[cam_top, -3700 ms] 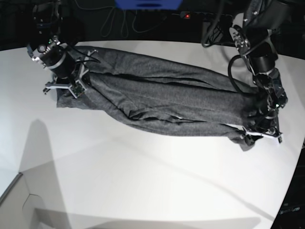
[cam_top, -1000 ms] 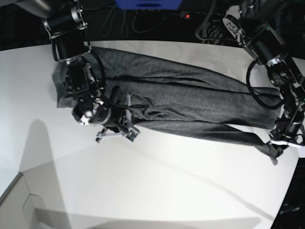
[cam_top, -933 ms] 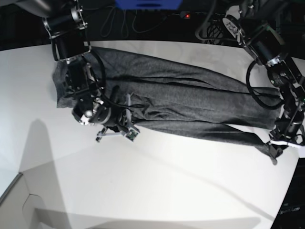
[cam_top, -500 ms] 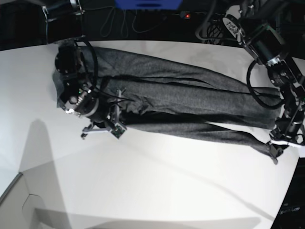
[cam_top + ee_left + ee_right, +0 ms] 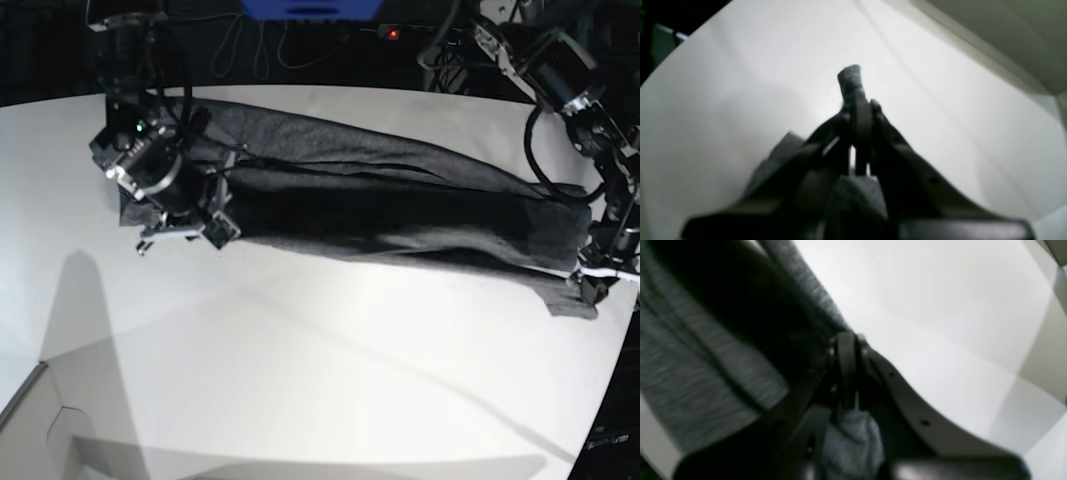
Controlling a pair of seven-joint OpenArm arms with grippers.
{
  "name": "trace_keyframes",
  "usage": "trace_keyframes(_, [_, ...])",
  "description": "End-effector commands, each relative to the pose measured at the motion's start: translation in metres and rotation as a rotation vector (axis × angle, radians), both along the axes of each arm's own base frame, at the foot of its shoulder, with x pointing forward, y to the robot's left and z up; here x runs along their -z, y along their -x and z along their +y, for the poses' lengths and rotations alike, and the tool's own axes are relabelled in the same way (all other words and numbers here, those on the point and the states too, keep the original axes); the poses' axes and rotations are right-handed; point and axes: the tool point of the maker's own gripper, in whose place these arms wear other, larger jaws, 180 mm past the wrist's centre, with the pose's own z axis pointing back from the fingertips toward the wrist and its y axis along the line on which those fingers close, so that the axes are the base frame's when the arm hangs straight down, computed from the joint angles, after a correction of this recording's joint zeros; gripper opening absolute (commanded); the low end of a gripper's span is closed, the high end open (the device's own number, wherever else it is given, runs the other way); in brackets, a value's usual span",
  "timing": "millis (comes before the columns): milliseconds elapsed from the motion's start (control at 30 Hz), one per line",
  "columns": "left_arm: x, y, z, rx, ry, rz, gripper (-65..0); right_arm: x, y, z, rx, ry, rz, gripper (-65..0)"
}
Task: Layout the t-shirt on the table in an organized manner, then fold the t-shirt properly
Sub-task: 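Drag the shirt end with the right gripper toward the left gripper, then hold both shirt ends and straighten the folded strip with both grippers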
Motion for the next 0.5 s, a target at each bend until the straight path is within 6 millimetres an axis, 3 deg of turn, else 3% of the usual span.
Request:
trace_keyframes(0, [-0.02,-0.004,0.005,-0.005,-0.028,-0.062,-65.0,-0.011,0.001,0.001,-0.005,-0.016,-0.037,-65.0])
trace_keyframes(100, [-0.009,0.005,0.008,-0.011,-0.03,-0.034,-65.0,-0.005,0.019,0.003,-0.008,-0.018,-0.009,-65.0])
trace_keyframes(233, [0.004,0.025,0.025,-0.076,-0.009,-0.011,-65.0,0.005,0.04,0.004,-0.011,-0.02,0.035,-65.0])
trace_keyframes(467, [0.022,0.04,0.035,-0.104,0.011,0.038,-65.0,0.026,0.077,0.01,-0.023,-0.045,0.124,-65.0])
